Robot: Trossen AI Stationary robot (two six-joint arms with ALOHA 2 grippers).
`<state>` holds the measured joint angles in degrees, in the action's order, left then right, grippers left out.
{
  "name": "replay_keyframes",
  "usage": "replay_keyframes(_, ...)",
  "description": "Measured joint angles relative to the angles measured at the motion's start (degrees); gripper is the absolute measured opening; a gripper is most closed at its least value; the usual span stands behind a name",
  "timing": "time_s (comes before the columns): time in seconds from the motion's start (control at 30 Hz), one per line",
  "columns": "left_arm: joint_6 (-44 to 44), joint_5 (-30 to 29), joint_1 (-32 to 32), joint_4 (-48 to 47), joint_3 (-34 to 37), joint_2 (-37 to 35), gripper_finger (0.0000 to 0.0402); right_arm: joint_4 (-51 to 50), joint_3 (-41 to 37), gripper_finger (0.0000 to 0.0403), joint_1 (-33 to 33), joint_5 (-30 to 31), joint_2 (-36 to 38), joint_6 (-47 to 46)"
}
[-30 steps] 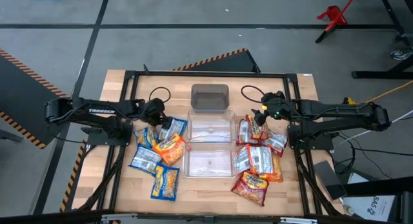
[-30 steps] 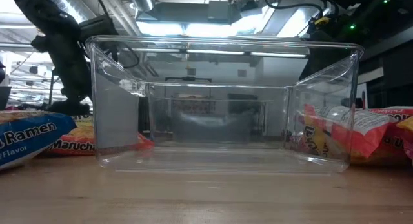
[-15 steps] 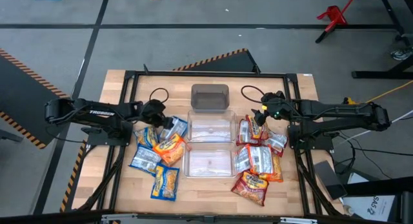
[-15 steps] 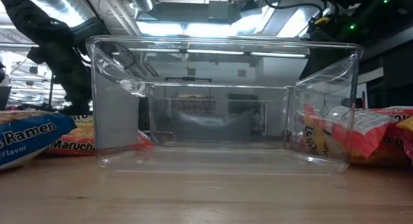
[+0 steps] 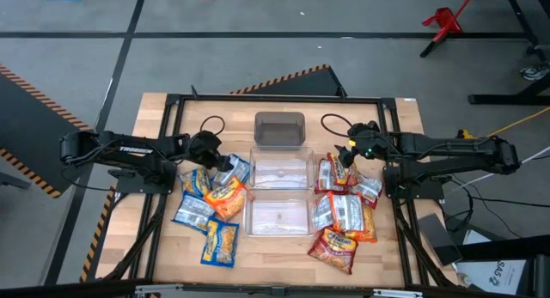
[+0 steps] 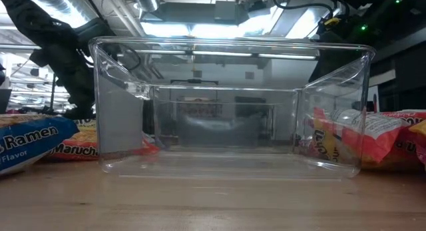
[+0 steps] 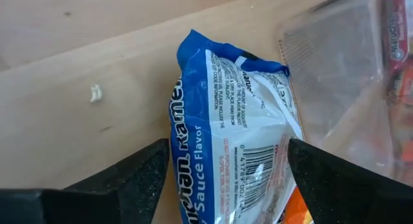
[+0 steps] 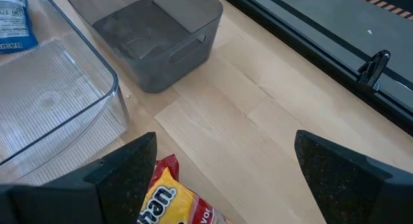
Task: Sort Maruchan noodles
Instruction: Put the blue noodle pack into the black bin
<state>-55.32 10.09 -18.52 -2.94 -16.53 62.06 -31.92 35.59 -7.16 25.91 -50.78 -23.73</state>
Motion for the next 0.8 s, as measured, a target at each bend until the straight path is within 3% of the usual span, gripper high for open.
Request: replay_keyframes(0.8, 5.0, 1.8, 0.0, 5.4, -0.1, 0.0, 0.0314, 0.0, 0.0, 0.0351, 0.0, 0.0, 0.0, 0.0)
